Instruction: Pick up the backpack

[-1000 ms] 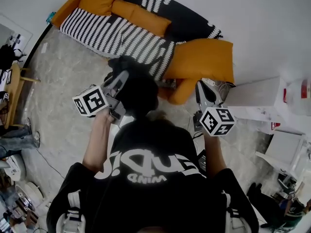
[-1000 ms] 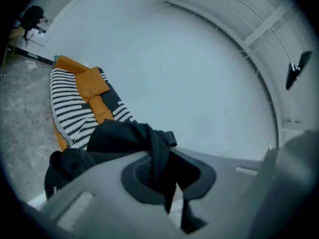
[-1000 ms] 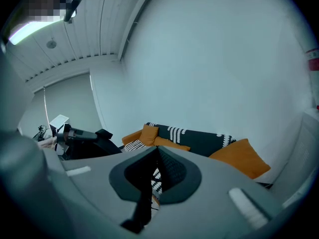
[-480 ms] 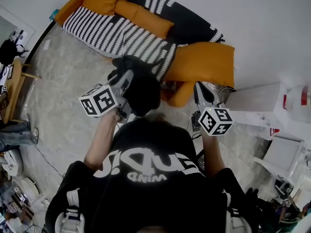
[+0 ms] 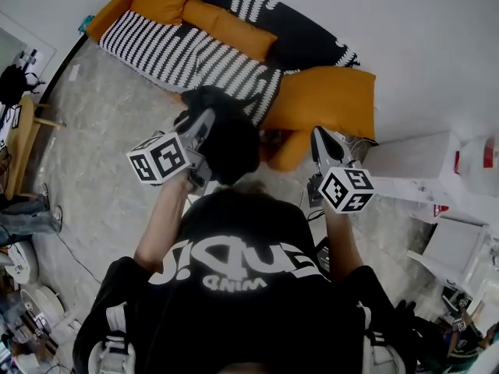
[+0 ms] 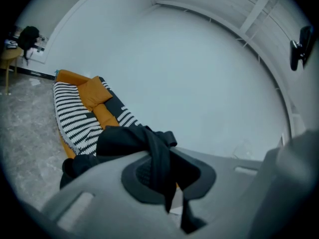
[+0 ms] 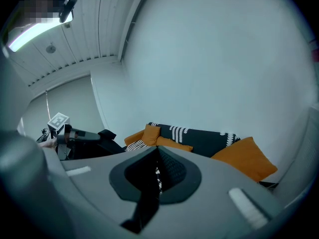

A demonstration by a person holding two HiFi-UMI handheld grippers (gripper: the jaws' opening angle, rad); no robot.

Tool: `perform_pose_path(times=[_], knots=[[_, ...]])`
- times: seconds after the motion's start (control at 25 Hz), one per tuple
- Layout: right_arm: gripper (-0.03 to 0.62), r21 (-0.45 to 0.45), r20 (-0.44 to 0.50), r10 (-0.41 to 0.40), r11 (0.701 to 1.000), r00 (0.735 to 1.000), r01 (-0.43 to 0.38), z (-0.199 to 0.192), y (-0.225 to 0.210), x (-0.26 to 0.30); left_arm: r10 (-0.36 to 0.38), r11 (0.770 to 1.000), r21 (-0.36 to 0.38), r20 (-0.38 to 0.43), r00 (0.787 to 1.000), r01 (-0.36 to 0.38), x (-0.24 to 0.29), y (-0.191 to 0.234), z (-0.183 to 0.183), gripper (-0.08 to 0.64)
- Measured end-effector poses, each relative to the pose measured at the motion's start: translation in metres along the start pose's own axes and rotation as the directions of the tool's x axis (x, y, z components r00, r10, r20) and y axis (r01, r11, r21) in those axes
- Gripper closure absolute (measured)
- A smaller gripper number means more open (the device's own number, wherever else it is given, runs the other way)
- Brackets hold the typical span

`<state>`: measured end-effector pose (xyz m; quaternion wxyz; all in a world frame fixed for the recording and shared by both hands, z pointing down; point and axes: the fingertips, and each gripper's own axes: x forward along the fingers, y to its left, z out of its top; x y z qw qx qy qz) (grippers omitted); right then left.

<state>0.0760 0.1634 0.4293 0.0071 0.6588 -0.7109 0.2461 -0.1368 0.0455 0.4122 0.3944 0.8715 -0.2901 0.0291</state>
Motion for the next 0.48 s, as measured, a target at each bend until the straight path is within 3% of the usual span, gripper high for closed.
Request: perform_pose_path(times=[0.48], knots=[[0.591,-0.002,-0.002,-0.008,1.0,1.0,0.008,0.0,-0.016,-0.006,0.01,1.0,0.01,-0.027,1.0,-0.009,0.007,0.002,-0.014,0.532]])
